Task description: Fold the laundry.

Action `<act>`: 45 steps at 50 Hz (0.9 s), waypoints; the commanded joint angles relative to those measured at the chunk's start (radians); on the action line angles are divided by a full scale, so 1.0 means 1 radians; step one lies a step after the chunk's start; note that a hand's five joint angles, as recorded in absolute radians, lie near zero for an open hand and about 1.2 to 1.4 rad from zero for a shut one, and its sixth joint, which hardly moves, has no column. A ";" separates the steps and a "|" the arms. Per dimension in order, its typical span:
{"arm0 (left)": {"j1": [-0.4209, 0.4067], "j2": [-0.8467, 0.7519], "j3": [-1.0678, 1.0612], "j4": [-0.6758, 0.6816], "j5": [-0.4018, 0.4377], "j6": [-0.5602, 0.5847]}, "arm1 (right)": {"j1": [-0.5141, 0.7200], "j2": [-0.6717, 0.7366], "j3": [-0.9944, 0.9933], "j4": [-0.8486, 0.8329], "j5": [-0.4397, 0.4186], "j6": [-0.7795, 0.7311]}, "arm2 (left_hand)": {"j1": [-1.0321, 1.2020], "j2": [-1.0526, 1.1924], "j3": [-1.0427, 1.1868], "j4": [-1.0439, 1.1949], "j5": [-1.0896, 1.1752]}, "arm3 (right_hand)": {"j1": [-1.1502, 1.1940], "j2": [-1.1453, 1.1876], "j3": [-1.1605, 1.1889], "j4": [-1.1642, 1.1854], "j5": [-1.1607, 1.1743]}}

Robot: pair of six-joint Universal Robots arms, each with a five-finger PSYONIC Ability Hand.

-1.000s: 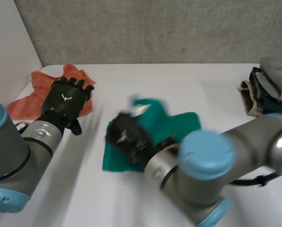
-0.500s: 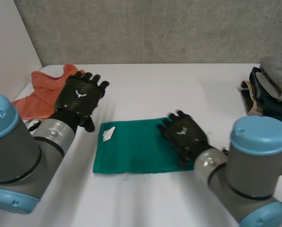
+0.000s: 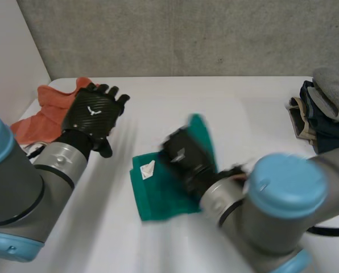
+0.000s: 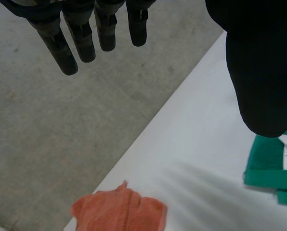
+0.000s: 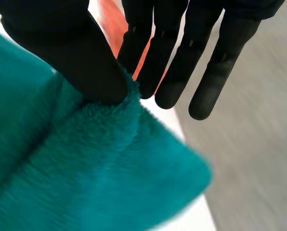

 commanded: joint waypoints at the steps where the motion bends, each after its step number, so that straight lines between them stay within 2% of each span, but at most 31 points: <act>1: 0.031 0.019 -0.016 -0.015 -0.001 -0.071 | 0.080 0.113 0.014 0.008 -0.142 0.005 | -0.019 -0.030 -0.035 -0.027 -0.048 | 0.319 0.218 0.211 0.199 0.215; 2: 0.031 0.019 -0.016 -0.020 -0.001 -0.083 | 0.082 0.115 0.010 0.021 -0.136 0.019 | -0.020 -0.031 -0.036 -0.028 -0.049 | -0.104 -0.205 -0.212 -0.224 -0.208; 4: 0.029 0.019 -0.013 -0.029 -0.001 -0.120 | 0.079 0.106 0.007 0.028 -0.126 0.059 | -0.019 -0.030 -0.035 -0.027 -0.048 | -0.786 -0.887 -0.895 -0.906 -0.890; 5: 0.028 0.019 -0.010 -0.031 -0.001 -0.131 | 0.075 0.101 0.004 0.028 -0.122 0.089 | -0.019 -0.030 -0.035 -0.027 -0.048 | -0.902 -1.003 -1.011 -1.022 -1.007; 13: -0.009 -0.007 0.045 -0.035 -0.004 -0.226 | -0.176 -0.078 -0.019 0.054 -0.086 0.530 | -0.004 -0.015 -0.021 -0.013 -0.034 | -0.902 -1.003 -1.011 -1.022 -1.007; 14: -0.041 -0.031 0.062 -0.040 -0.008 -0.246 | -0.205 -0.087 -0.027 0.090 -0.089 0.607 | 0.013 0.002 -0.003 0.005 -0.016 | -0.902 -1.003 -1.011 -1.022 -1.007; 19: -0.161 -0.120 0.135 -0.087 -0.076 -0.317 | -0.247 -0.052 -0.107 0.245 -0.103 0.751 | 0.060 0.049 0.044 0.052 0.031 | -0.902 -1.003 -1.011 -1.022 -1.007; 26: -0.262 -0.307 0.217 -0.185 -0.203 -0.425 | -0.239 0.148 -0.289 0.457 -0.094 0.725 | 0.096 0.085 0.079 0.087 0.066 | -0.902 -1.003 -1.011 -1.022 -1.007; 33: -0.293 -0.422 0.225 -0.236 -0.289 -0.444 | -0.239 0.274 -0.377 0.514 -0.106 0.662 | 0.075 0.064 0.059 0.067 0.046 | -0.902 -1.003 -1.011 -1.022 -1.007; 39: -0.278 -0.433 0.212 -0.249 -0.315 -0.432 | -0.238 0.304 -0.388 0.514 -0.086 0.527 | 0.066 0.055 0.050 0.058 0.037 | -0.902 -1.003 -1.011 -1.022 -1.007; 45: -0.271 -0.415 0.200 -0.250 -0.314 -0.407 | -0.234 0.244 -0.372 0.506 -0.044 0.400 | 0.046 0.035 0.029 0.037 0.016 | -0.902 -1.003 -1.011 -1.022 -1.007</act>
